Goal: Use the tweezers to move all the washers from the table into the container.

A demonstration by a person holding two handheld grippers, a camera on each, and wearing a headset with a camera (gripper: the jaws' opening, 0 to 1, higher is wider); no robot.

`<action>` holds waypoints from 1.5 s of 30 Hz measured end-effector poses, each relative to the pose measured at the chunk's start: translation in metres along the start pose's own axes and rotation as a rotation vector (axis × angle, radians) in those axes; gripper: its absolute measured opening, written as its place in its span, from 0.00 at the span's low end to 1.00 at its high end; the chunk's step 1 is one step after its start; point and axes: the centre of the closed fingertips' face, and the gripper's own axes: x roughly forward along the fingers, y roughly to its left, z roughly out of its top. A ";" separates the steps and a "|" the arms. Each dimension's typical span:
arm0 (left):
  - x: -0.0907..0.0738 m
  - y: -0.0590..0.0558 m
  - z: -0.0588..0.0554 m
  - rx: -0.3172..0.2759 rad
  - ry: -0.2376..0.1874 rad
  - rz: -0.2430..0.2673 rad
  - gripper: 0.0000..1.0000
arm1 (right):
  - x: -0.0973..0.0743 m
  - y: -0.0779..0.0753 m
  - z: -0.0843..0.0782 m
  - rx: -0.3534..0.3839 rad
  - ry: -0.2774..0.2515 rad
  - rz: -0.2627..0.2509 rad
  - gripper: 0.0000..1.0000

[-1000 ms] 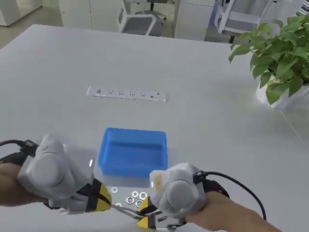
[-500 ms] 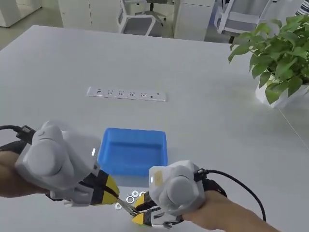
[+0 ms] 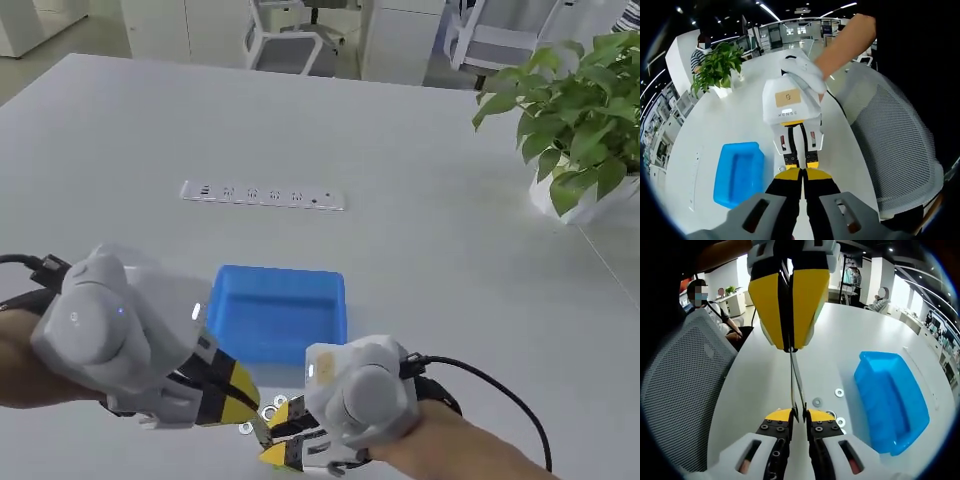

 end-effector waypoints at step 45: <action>0.010 -0.002 0.004 -0.014 -0.082 -0.023 0.05 | 0.000 0.003 -0.004 -0.006 0.003 -0.006 0.19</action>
